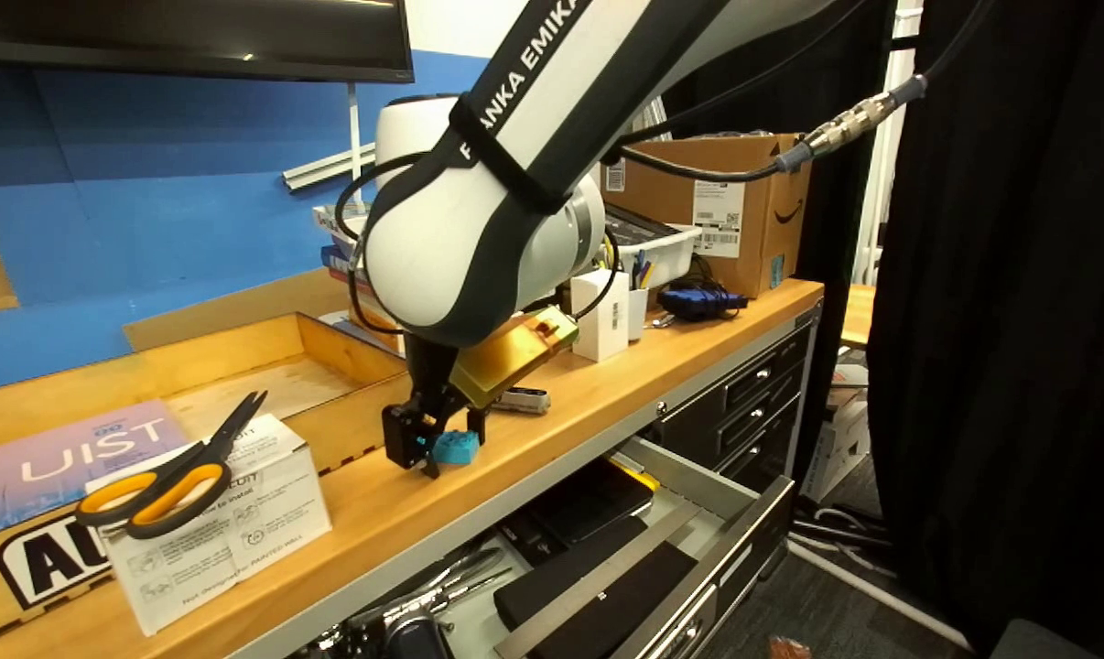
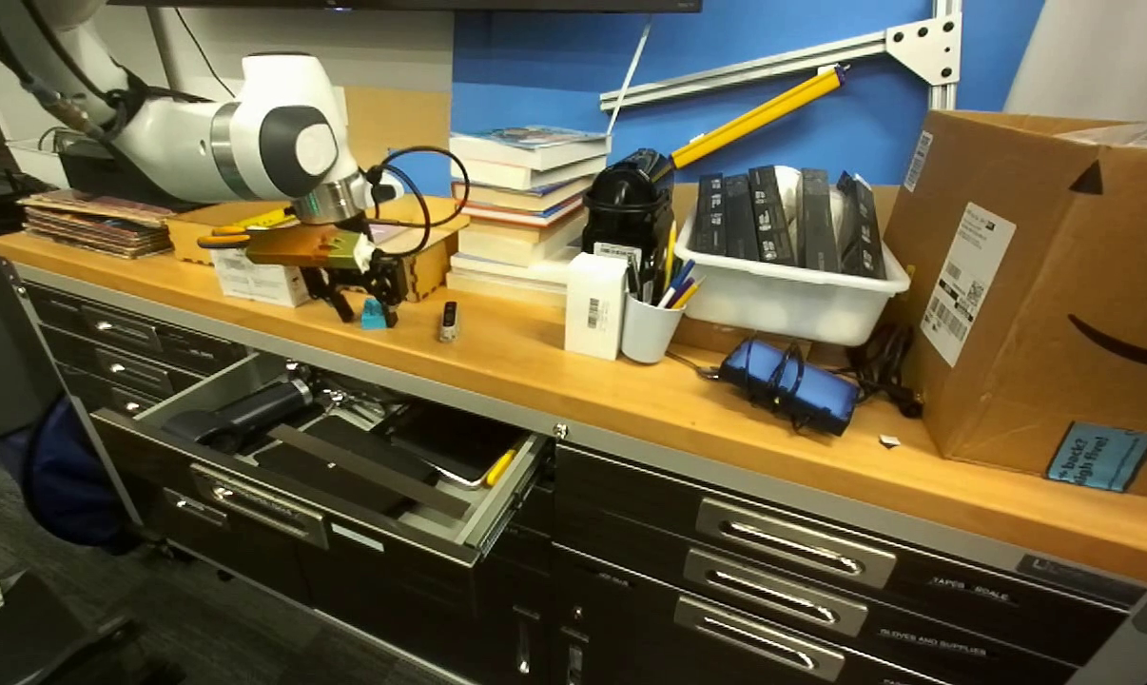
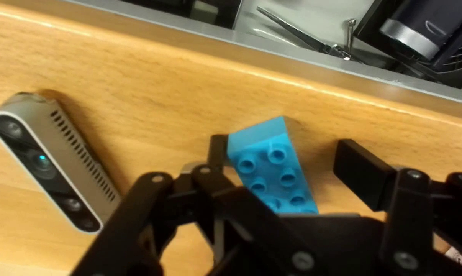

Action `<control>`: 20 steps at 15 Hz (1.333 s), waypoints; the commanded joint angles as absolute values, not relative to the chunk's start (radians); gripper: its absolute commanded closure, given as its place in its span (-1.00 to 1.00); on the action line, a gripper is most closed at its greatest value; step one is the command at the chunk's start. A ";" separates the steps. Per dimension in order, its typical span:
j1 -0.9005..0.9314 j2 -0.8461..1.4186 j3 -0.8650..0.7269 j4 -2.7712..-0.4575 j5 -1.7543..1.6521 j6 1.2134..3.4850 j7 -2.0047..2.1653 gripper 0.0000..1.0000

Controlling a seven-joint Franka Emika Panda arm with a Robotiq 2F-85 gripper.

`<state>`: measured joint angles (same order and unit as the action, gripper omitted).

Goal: Put the blue object in the open drawer then close the drawer

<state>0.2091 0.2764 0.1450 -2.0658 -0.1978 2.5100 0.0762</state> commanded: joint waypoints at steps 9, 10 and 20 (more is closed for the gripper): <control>0.180 0.113 0.113 -2.225 -0.228 2.263 0.060 0.74; 0.170 0.091 0.111 -2.263 -0.225 2.267 0.053 0.74; 0.172 0.183 0.115 -2.487 -0.223 2.483 0.229 -0.24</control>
